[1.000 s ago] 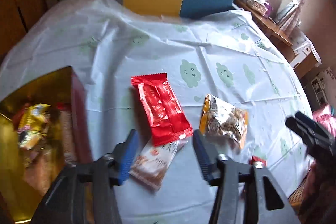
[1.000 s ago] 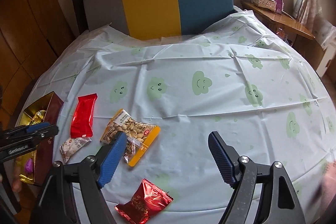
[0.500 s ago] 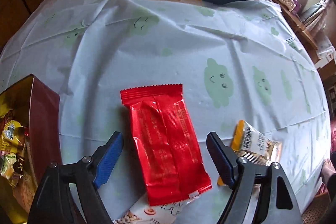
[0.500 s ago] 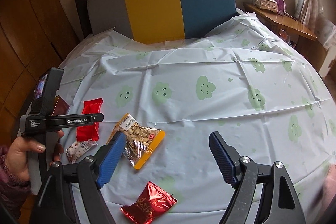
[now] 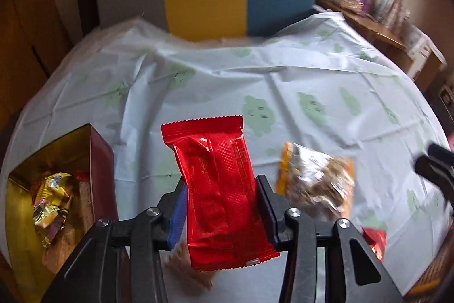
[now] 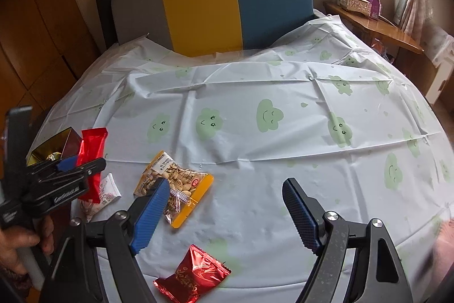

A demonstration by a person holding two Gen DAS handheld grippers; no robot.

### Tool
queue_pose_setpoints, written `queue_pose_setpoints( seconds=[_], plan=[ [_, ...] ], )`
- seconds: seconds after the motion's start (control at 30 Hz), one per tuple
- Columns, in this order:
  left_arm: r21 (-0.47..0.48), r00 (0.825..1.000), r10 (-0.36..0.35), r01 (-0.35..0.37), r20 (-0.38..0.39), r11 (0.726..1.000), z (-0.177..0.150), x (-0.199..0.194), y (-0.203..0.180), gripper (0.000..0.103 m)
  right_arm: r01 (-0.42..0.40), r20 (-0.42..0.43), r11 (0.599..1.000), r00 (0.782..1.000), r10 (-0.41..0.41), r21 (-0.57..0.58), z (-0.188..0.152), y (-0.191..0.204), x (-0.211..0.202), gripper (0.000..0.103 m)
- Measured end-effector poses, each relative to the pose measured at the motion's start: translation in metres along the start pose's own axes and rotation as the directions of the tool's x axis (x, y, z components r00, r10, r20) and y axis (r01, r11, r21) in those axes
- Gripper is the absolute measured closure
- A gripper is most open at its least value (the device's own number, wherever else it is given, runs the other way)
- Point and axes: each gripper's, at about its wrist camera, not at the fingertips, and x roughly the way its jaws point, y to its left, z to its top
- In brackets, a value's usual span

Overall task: Organize snacks
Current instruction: 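Lift the red packet with the left gripper while the right gripper grasps the white BA ZHEN bag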

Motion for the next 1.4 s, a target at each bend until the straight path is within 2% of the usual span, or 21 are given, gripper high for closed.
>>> queue_pose_setpoints(
  seconds=[0.17, 0.37, 0.43, 0.5, 0.57, 0.7, 0.73, 0.9, 1.0, 1.07, 1.2, 1.3, 1.4],
  plan=[
    [0.094, 0.997, -0.070, 0.066, 0.037, 0.993, -0.041, -0.023, -0.023, 0.057, 0.009, -0.031, 1.000, 0.999, -0.010, -0.010, -0.002, 0.001, 0.006, 0.021],
    [0.193, 0.991, -0.132, 0.123, 0.035, 0.974, -0.094, -0.041, -0.036, 0.057, 0.015, -0.075, 1.000, 0.997, -0.015, -0.001, -0.006, -0.001, 0.015, 0.021],
    [0.214, 0.988, -0.154, 0.145, 0.022, 0.966, -0.109, -0.044, -0.036, 0.057, -0.024, -0.080, 1.000, 0.996, 0.025, 0.016, -0.006, -0.003, 0.016, 0.021],
    [0.232, 0.987, -0.159, 0.151, 0.014, 0.961, -0.125, -0.044, -0.035, 0.057, -0.110, -0.084, 0.993, 0.990, 0.114, 0.043, -0.006, -0.001, 0.014, 0.021],
    [0.237, 0.989, -0.146, 0.141, 0.004, 0.961, -0.138, -0.043, -0.030, 0.057, -0.216, -0.114, 0.974, 0.968, 0.223, 0.069, -0.008, 0.004, 0.017, 0.021],
    [0.225, 0.991, -0.132, 0.133, -0.018, 0.965, -0.153, -0.035, -0.020, 0.057, -0.371, -0.198, 0.921, 0.900, 0.388, 0.119, -0.019, 0.026, 0.027, 0.026],
    [0.212, 0.988, -0.154, 0.151, -0.004, 0.965, -0.155, -0.035, -0.017, 0.057, -0.406, -0.221, 0.904, 0.877, 0.426, 0.130, -0.022, 0.036, 0.030, 0.027],
    [0.200, 0.982, -0.185, 0.175, 0.033, 0.964, -0.160, -0.036, -0.015, 0.057, -0.471, -0.289, 0.874, 0.825, 0.485, 0.123, -0.027, 0.096, 0.042, 0.028],
    [0.193, 0.979, -0.198, 0.184, 0.054, 0.964, -0.162, -0.037, -0.014, 0.057, -0.463, -0.347, 0.883, 0.817, 0.460, 0.081, -0.026, 0.137, 0.059, 0.029],
    [0.186, 0.977, -0.206, 0.191, 0.061, 0.964, -0.162, -0.037, -0.013, 0.057, -0.455, -0.378, 0.885, 0.806, 0.455, 0.096, -0.026, 0.159, 0.076, 0.029],
    [0.183, 0.974, -0.214, 0.197, 0.076, 0.963, -0.163, -0.037, -0.011, 0.057, -0.397, -0.397, 0.910, 0.821, 0.411, 0.122, -0.023, 0.185, 0.105, 0.029],
    [0.181, 0.973, -0.218, 0.201, 0.080, 0.963, -0.164, -0.037, -0.011, 0.057, -0.333, -0.387, 0.936, 0.853, 0.350, 0.113, -0.019, 0.195, 0.117, 0.030],
    [0.176, 0.971, -0.222, 0.204, 0.084, 0.963, -0.165, -0.036, -0.011, 0.057, -0.305, -0.384, 0.951, 0.873, 0.300, 0.050, -0.014, 0.205, 0.125, 0.035]
  ],
)
